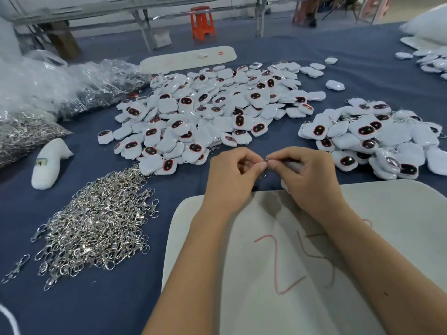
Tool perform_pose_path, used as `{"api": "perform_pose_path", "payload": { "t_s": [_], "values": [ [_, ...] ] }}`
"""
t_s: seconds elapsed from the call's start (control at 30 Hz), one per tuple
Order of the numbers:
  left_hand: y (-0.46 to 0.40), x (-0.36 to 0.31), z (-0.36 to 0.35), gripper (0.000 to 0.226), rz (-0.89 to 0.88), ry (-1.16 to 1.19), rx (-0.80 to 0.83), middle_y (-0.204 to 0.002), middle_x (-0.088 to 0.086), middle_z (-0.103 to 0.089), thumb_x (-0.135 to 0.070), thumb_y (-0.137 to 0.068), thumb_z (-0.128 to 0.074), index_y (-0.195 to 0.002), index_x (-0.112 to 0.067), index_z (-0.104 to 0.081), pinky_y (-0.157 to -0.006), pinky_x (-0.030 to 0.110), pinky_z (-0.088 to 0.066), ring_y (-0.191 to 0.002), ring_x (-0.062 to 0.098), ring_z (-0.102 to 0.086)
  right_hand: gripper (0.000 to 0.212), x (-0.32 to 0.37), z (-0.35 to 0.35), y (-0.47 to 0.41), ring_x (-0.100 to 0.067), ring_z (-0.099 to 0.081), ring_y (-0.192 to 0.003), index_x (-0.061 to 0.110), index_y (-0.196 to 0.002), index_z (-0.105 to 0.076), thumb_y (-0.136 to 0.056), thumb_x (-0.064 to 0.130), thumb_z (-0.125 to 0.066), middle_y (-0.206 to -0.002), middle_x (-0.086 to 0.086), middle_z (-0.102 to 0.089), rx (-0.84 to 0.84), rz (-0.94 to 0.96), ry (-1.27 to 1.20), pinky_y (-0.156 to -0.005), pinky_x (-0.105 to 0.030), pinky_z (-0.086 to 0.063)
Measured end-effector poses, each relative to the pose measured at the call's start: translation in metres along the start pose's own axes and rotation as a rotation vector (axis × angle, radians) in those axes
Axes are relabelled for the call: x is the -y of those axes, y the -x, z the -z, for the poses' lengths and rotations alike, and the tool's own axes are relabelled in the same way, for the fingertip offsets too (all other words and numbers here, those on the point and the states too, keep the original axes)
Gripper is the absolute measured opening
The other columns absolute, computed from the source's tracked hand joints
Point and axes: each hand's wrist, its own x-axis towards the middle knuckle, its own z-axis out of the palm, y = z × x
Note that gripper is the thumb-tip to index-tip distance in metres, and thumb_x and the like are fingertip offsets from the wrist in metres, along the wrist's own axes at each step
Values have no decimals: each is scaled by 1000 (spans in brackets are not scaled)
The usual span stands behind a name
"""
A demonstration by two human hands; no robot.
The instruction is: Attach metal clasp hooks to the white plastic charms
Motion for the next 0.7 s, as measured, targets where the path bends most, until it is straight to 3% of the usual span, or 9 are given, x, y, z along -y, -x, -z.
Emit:
{"api": "perform_pose_path", "payload": {
  "t_s": [0.07,0.33,0.57,0.7],
  "values": [
    [0,1,-2,11,-11,7,6,-69,-9,-69,-8,-88,-74,-81,-16,-74,-65,26,-53,-69,20,-65,8,-1,1,-2,-3,-73,-89,12,-95,-83,-91,7,-78,-90,11,-79,21,-28,-26,-88,-21,-55],
    [1,3,-4,11,-77,48,-31,-72,-5,-71,-6,-87,-73,-80,-14,-73,-62,15,-48,-64,10,-62,8,-5,-1,-2,-6,-74,-90,15,-97,-82,-93,10,-77,-91,13,-79,49,-34,-76,-89,-30,-57],
    [4,-2,-5,8,-80,173,-11,-76,4,-73,0,-88,-74,-86,-9,-76,-70,36,-56,-73,31,-67,14,-9,2,-2,-8,-60,-69,20,-91,-80,-93,7,-77,-82,14,-75,27,-45,-175,-69,-27,-51],
    [4,-2,-3,10,-109,138,-4,-77,0,-73,-1,-88,-73,-87,-10,-77,-71,33,-56,-74,28,-66,13,-8,1,-1,-9,-57,-68,14,-92,-80,-91,2,-76,-85,10,-74,-12,21,-119,-66,-19,-43]
  ]
}}
